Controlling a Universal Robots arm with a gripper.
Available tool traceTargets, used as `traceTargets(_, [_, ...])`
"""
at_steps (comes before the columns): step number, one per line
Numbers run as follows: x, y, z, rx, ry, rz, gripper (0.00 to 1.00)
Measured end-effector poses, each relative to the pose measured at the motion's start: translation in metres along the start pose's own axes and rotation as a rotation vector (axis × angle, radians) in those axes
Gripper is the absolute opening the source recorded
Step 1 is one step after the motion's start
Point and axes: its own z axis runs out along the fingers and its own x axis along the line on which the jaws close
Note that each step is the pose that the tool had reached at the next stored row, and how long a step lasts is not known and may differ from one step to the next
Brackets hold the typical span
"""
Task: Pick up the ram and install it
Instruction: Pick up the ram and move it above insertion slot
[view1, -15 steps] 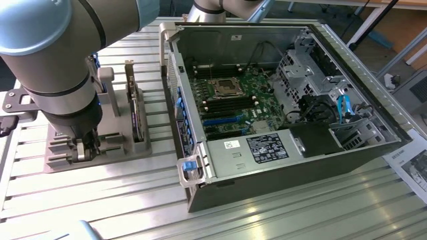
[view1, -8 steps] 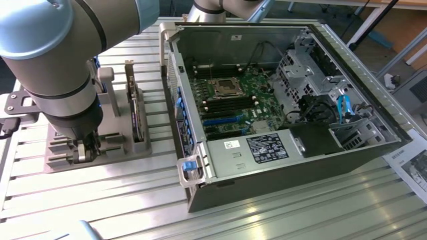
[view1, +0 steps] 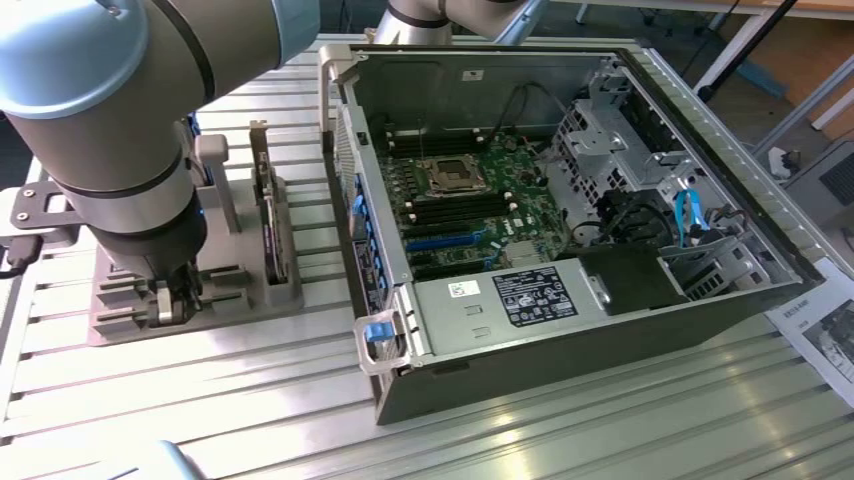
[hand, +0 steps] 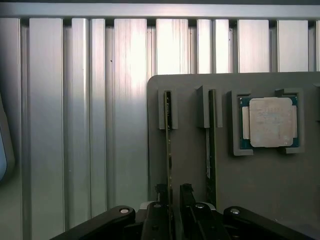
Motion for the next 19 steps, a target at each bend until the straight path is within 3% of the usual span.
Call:
traceTargets(17, [-0.0004,-0.0023,-0.0002,-0.0002,0.0001,-0.001,0.23])
traceTargets(19, [-0.0004,-0.0023,-0.0002,-0.0003,0.0002,-0.001,0.12])
